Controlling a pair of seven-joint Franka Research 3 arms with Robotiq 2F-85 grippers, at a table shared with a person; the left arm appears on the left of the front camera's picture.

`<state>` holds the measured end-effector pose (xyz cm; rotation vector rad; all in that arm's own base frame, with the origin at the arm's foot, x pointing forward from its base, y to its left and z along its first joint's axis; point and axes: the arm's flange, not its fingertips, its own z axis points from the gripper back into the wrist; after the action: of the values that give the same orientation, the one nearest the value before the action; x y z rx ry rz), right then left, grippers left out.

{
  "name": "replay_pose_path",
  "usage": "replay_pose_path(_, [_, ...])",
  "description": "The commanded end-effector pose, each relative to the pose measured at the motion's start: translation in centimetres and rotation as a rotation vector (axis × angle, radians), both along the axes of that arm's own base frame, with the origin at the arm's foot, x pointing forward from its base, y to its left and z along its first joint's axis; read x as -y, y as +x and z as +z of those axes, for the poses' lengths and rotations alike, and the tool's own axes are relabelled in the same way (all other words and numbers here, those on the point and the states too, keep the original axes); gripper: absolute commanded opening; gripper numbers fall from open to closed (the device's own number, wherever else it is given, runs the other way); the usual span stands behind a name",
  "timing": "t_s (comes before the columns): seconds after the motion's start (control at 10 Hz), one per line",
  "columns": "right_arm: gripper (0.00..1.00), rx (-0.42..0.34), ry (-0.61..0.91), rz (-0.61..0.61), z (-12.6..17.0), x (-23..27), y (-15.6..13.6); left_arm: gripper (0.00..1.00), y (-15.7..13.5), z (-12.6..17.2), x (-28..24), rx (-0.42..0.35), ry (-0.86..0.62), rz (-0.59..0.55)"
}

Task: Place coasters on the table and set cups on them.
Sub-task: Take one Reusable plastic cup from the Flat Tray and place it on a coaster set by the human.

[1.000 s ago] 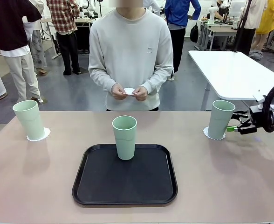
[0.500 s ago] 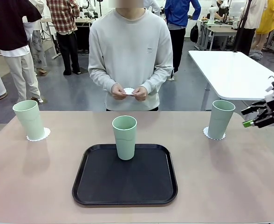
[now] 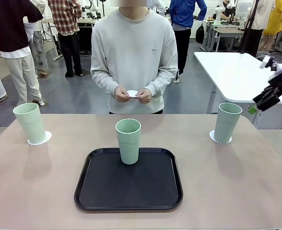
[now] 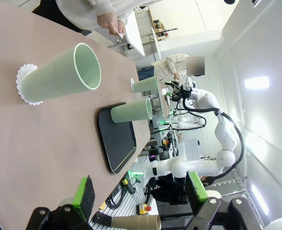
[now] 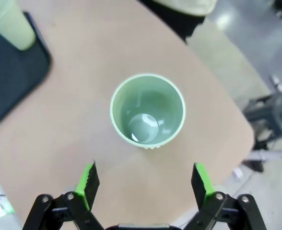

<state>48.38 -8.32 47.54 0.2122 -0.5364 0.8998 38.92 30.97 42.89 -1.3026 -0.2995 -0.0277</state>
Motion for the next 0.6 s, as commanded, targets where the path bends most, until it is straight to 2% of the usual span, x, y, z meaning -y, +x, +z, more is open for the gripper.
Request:
replay_pose_path(0.0, [1.0, -0.06, -0.046, -0.085, 2.7, -2.8, -1.1, 1.0, 0.0, 0.3, -0.1, -0.001, -0.007, 0.016])
replay_pose_path(0.3, [1.0, -0.187, -0.212, -0.149, 4.6, -4.5, -0.2, 1.0, 0.0, 0.3, -0.1, -0.001, -0.007, 0.016])
replay_pose_path(0.5, [1.0, -0.216, -0.182, -0.085, 4.7, -5.0, 0.1, 1.0, 0.0, 0.3, -0.1, -0.001, -0.007, 0.016])
